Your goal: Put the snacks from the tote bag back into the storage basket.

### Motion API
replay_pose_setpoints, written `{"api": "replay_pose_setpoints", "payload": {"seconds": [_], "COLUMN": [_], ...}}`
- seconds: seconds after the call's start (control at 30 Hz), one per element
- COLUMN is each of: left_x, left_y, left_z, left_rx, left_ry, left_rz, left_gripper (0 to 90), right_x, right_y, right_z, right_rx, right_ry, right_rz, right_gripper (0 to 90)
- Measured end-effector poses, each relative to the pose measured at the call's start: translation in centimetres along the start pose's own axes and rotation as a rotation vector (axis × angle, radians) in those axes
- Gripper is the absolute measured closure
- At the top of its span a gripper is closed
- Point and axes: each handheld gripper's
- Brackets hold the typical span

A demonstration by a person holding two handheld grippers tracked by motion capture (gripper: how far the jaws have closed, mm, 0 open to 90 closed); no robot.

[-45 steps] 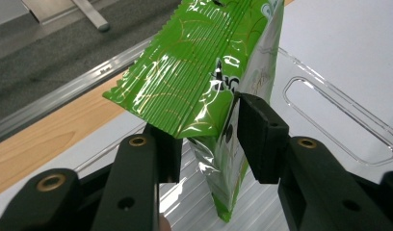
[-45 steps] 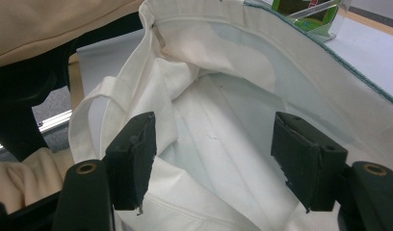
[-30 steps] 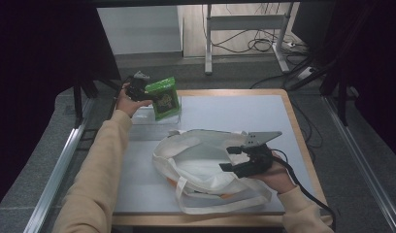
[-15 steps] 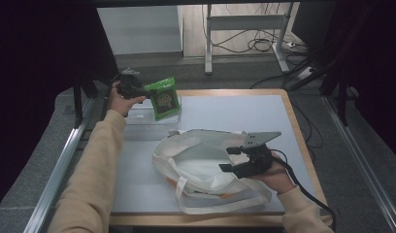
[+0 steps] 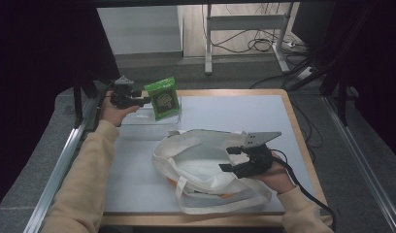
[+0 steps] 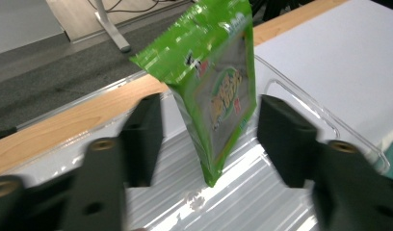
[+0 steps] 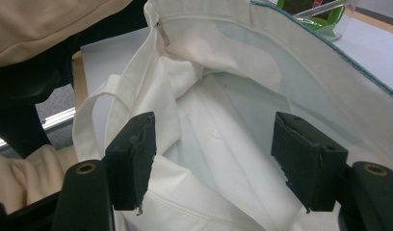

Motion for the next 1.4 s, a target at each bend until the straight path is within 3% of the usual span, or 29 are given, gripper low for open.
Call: {"api": "replay_pose_setpoints", "payload": {"seconds": [0.13,0.3,0.63,0.93,1.2,1.4], "left_x": [0.3,0.8,3.5,5.9,7.1,7.1], "left_y": [0.5,0.9,0.3,-0.1,-0.2,-0.6], "left_z": [0.0,-0.2,-1.2,-0.8,-0.4,-0.5], "left_rx": [0.013,0.016,0.073,0.081,0.067,0.076], "left_ry": [0.03,0.065,0.052,0.012,-0.015,-0.016], "left_rz": [0.031,0.064,0.164,0.257,0.279,0.269], "left_gripper": [71.8,89.2,90.0,90.0,90.0,90.0], "right_x": [-0.1,-0.1,-0.1,-0.3,-0.3,-0.3], "right_y": [0.0,0.0,0.0,-0.1,-0.1,-0.1], "right_z": [0.0,0.0,0.1,0.0,0.0,0.0], "right_rx": [0.0,-0.002,-0.001,-0.004,-0.005,-0.005], "right_ry": [0.003,0.004,0.003,0.002,0.002,0.0], "right_rz": [-0.001,-0.001,-0.002,-0.006,-0.007,-0.007], "right_gripper": [32.2,32.2,32.2,32.2,32.2,32.2]}}
Point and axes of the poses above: each handheld gripper's, and its own axes: x roughly forward along the jaws, y roughly out of its underside, z roughly to its left, and after that the axes turned 1 degree about z, right-handed
